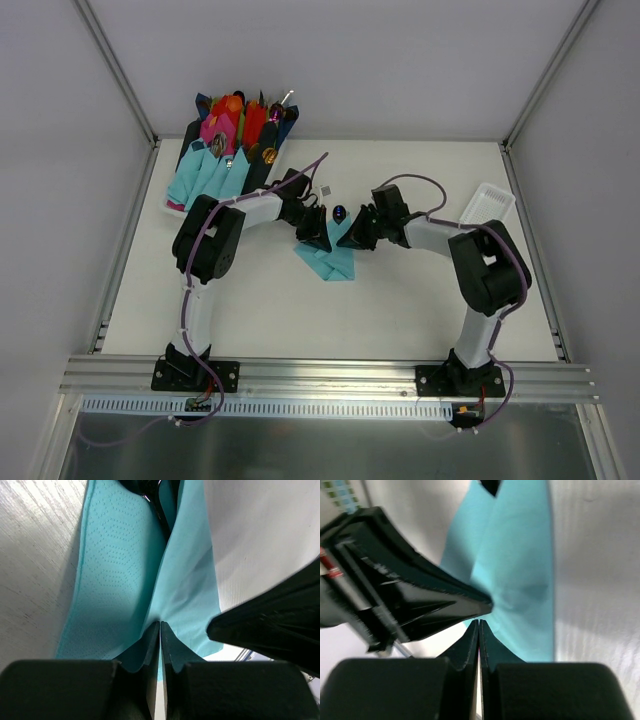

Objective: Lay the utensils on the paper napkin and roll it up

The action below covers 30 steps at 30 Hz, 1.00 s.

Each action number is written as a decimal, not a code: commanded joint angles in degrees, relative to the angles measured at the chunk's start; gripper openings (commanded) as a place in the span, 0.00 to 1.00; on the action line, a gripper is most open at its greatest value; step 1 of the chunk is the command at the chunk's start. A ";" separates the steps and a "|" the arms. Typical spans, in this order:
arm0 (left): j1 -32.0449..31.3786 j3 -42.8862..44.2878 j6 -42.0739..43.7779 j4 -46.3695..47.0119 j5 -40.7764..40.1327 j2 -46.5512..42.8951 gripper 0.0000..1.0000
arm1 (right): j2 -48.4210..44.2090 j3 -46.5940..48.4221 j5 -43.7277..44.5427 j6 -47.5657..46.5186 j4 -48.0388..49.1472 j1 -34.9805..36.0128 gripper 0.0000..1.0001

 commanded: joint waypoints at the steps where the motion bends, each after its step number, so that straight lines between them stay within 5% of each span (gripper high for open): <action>1: -0.18 0.39 2.65 -2.67 -4.73 0.60 0.06 | 2.69 2.45 3.12 -3.15 -3.77 0.51 0.00; 30: -0.18 -0.14 3.35 -3.02 -5.17 0.43 0.06 | 1.82 7.11 2.77 -5.97 -5.44 1.12 0.00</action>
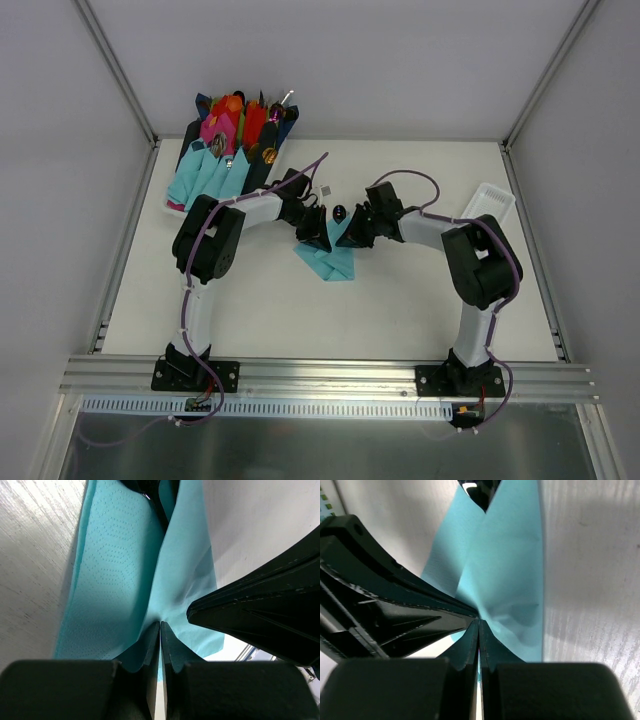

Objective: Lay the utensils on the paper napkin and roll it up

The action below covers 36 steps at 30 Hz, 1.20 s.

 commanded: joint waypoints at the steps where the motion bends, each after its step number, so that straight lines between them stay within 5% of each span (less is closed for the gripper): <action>1: -0.18 -0.14 3.16 -3.04 -5.02 0.43 0.06 | -2.51 2.39 0.65 -0.79 -0.46 0.49 0.00; 20: 0.53 -0.76 3.33 -3.13 -5.37 0.25 0.06 | 5.14 7.40 5.65 -4.12 -11.79 0.75 0.00; 27: 0.88 -0.58 3.42 -3.04 -4.58 0.16 0.06 | 5.67 8.46 4.78 -5.18 -12.85 0.75 0.13; 36: 0.97 -1.98 6.85 -2.25 2.62 -10.28 0.12 | 6.72 8.46 3.90 -5.44 -12.76 0.84 0.13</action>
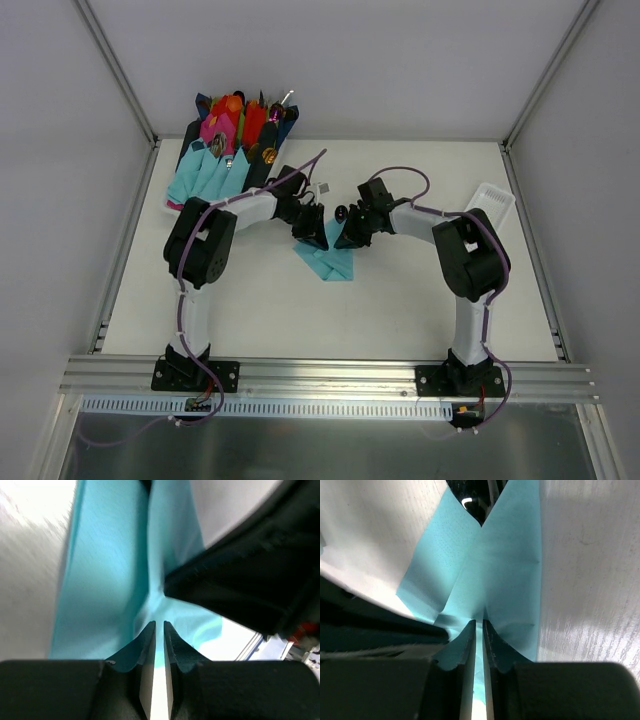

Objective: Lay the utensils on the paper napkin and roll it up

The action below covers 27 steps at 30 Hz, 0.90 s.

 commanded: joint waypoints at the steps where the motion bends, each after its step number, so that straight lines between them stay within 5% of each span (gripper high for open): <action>1: 0.77 -1.24 3.92 -1.16 2.89 -9.91 0.12 | 1.61 0.48 1.65 -1.66 -3.71 -0.10 0.13; 14: -4.33 -13.72 -0.73 3.76 4.31 -15.74 0.07 | 1.87 0.39 0.33 -0.08 -2.92 -0.28 0.12; 27: -8.20 -12.49 -3.37 5.34 1.32 -10.12 0.06 | 1.78 0.22 -0.37 0.36 -2.57 -0.36 0.11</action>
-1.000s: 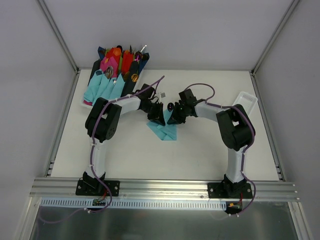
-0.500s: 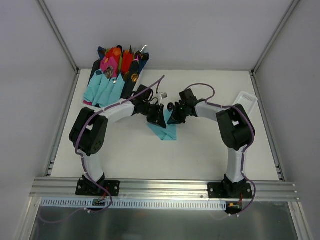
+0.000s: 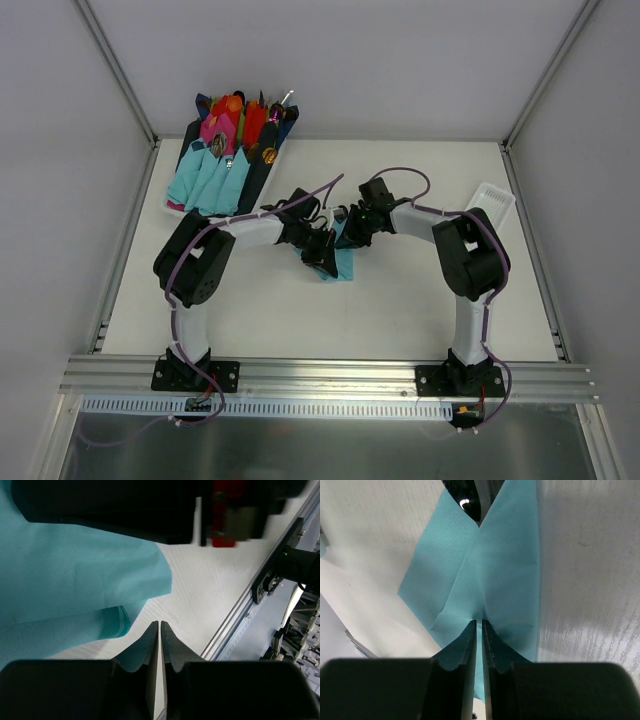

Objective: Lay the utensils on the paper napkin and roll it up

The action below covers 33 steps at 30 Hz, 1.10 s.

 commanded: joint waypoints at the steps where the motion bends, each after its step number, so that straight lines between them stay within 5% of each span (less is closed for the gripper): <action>1: -0.48 1.51 -1.84 0.65 -1.81 2.54 0.05 | 1.35 0.15 0.96 -0.03 -2.66 -0.12 0.11; 15: 2.15 2.31 -3.69 0.64 -6.82 6.06 0.07 | 1.34 -0.81 0.61 0.05 -2.48 -0.21 0.11; 26: 3.30 -0.94 2.81 0.65 3.02 -7.03 0.18 | 1.96 -1.08 0.17 1.46 -1.78 -0.21 0.09; 33: 3.74 3.71 -0.78 0.82 1.18 -4.41 0.18 | 2.14 -2.22 -0.09 3.47 -1.08 -0.30 0.08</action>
